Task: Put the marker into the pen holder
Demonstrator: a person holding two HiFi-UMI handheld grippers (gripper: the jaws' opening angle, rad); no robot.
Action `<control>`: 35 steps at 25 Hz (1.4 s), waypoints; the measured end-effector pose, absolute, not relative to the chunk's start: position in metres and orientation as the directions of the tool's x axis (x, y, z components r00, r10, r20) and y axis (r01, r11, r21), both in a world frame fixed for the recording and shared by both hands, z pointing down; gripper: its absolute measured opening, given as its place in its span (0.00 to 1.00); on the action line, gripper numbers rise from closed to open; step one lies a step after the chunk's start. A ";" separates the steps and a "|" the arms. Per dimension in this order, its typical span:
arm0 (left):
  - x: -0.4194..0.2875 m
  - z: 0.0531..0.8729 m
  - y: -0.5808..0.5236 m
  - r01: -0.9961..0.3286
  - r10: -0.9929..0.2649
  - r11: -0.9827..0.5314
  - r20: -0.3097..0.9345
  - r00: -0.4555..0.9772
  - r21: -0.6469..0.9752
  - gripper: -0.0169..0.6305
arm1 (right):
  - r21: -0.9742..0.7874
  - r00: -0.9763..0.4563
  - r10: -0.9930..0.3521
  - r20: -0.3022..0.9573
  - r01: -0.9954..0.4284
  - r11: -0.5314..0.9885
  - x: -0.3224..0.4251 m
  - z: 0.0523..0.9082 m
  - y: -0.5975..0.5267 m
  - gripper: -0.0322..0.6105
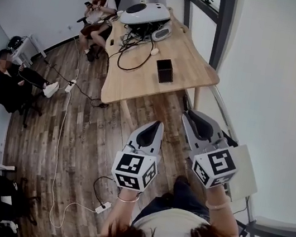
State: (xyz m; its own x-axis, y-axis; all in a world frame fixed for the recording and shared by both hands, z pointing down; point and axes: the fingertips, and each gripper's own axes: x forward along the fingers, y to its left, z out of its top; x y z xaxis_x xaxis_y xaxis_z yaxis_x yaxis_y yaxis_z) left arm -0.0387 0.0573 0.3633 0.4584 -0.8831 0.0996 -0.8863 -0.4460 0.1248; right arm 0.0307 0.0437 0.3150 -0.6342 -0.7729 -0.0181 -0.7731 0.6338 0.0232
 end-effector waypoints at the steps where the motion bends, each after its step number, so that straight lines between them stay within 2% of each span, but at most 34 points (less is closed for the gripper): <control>1: -0.038 0.364 0.052 -0.885 -0.882 -0.447 0.101 0.460 0.127 0.05 | 0.020 -0.635 -0.773 -0.017 -0.773 0.634 0.031 0.316 0.039 0.15; 23: -0.023 0.376 -0.119 -0.899 -0.891 -0.418 0.135 0.434 0.133 0.05 | -0.013 -0.689 -0.725 0.004 -0.725 0.689 0.032 0.330 -0.129 0.15; 35: -0.031 0.391 -0.179 -0.934 -0.923 -0.324 0.167 0.347 0.152 0.05 | 0.010 -0.753 -0.657 0.036 -0.657 0.754 0.025 0.337 -0.198 0.15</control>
